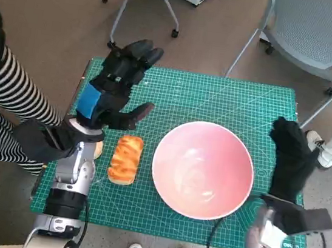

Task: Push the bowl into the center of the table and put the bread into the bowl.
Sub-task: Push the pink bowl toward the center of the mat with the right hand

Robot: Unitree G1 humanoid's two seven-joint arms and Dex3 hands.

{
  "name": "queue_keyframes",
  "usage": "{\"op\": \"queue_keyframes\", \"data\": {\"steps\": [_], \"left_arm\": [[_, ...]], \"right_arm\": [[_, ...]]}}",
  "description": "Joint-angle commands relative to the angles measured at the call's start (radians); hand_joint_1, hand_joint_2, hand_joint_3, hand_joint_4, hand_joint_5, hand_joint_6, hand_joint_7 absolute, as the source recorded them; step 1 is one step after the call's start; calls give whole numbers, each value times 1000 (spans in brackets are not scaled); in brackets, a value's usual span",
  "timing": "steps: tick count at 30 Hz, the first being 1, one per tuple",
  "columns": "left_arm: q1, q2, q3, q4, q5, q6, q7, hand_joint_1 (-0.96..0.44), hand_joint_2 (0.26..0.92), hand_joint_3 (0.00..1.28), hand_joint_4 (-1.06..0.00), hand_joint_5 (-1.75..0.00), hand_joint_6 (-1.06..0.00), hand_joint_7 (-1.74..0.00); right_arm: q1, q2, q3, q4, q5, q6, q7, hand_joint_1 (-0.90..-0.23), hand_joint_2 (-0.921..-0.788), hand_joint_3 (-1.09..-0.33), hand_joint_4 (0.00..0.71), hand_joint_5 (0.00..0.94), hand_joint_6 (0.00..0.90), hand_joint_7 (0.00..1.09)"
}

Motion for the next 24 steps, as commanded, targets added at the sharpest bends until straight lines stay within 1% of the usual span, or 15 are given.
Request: {"op": "queue_keyframes", "data": {"steps": [1,4,6,8,12,17,19,24], "left_arm": [[18,13,6,-30,-2,1,3,-128,665,688,-1,-415,1,-643],[22,17,10,-32,0,-2,5,-133,674,666,-5,-412,1,-645],[26,21,12,-34,3,-4,7,-136,682,647,-10,-408,1,-647],[29,25,15,-36,4,-4,8,-138,685,638,-13,-406,1,-649],[35,28,16,-41,4,-2,11,-143,705,597,-27,-390,1,-653],[47,35,18,-52,4,-1,17,-148,716,570,-48,-390,1,-659],[51,38,18,-56,3,1,19,-149,717,565,-51,-390,1,-660],[61,41,18,-68,3,2,26,-156,722,554,-53,-389,1,-661]], "right_arm": [[-10,67,1,39,28,-4,22,-621,-921,-802,109,0,61,449],[-22,97,0,52,36,-7,36,-620,-921,-803,102,0,59,448],[-31,113,4,66,32,-11,41,-626,-921,-805,96,0,57,447],[-40,121,7,81,25,-13,43,-631,-921,-808,92,0,54,447],[-52,121,12,100,15,-11,43,-632,-921,-820,84,1,53,450],[-78,112,21,119,9,7,40,-628,-921,-841,73,1,45,455],[-89,108,22,126,10,14,42,-627,-921,-846,71,1,41,456],[-122,98,14,145,25,37,50,-620,-921,-848,69,0,38,464]]}}
